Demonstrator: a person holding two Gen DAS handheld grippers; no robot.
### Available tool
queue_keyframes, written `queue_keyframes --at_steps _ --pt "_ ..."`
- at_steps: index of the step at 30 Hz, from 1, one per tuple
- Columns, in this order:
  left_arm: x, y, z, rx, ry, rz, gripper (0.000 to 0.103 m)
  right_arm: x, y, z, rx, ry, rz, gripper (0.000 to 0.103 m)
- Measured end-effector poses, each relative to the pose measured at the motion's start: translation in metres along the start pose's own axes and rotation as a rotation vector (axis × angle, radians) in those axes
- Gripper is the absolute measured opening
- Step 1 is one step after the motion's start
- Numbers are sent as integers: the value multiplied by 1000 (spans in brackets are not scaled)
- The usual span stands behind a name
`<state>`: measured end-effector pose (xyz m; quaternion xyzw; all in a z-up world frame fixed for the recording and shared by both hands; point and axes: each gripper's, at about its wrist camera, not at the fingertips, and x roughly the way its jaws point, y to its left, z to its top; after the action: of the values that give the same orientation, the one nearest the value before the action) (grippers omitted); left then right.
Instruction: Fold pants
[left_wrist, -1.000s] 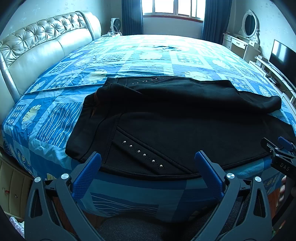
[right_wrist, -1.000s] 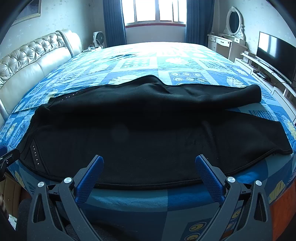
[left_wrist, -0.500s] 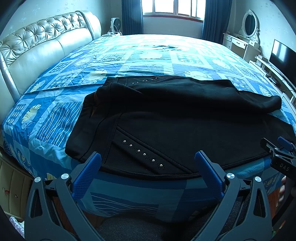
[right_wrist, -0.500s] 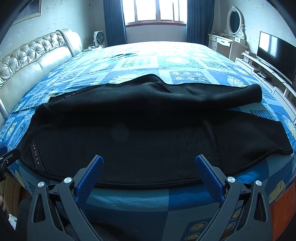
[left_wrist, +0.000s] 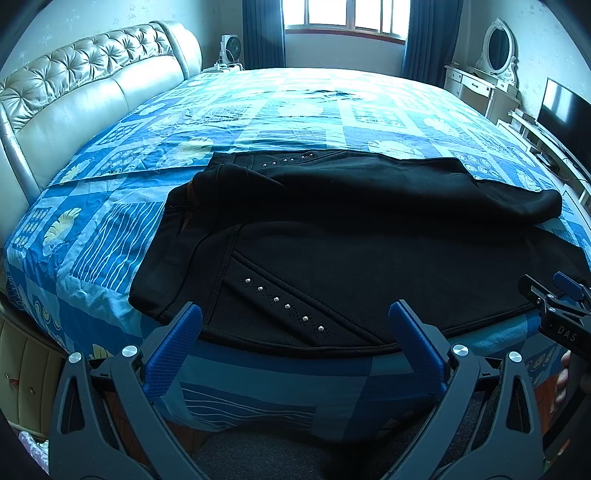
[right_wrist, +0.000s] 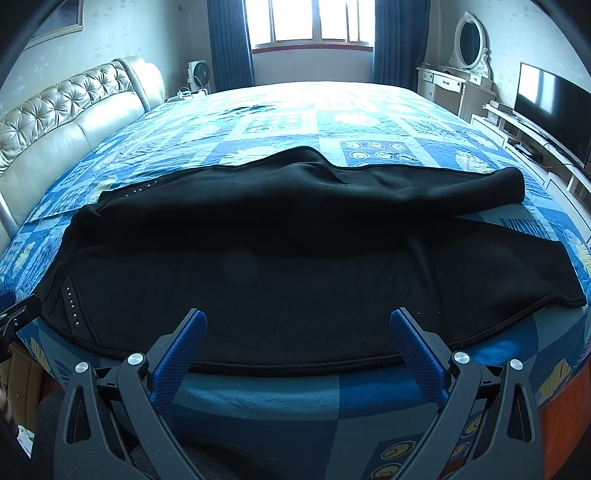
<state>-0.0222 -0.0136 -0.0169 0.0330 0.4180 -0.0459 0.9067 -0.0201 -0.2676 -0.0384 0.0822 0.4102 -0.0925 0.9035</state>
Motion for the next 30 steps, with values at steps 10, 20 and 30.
queue_keyframes --at_steps 10,20,30 --pt "0 0 0 2 0 0 101 1 -1 -1 5 5 6 99" --pt "2 -3 -3 3 7 0 101 1 -1 -1 4 14 11 99" --pt "7 1 -4 -8 33 -6 101 6 -1 0 0 44 47 99"
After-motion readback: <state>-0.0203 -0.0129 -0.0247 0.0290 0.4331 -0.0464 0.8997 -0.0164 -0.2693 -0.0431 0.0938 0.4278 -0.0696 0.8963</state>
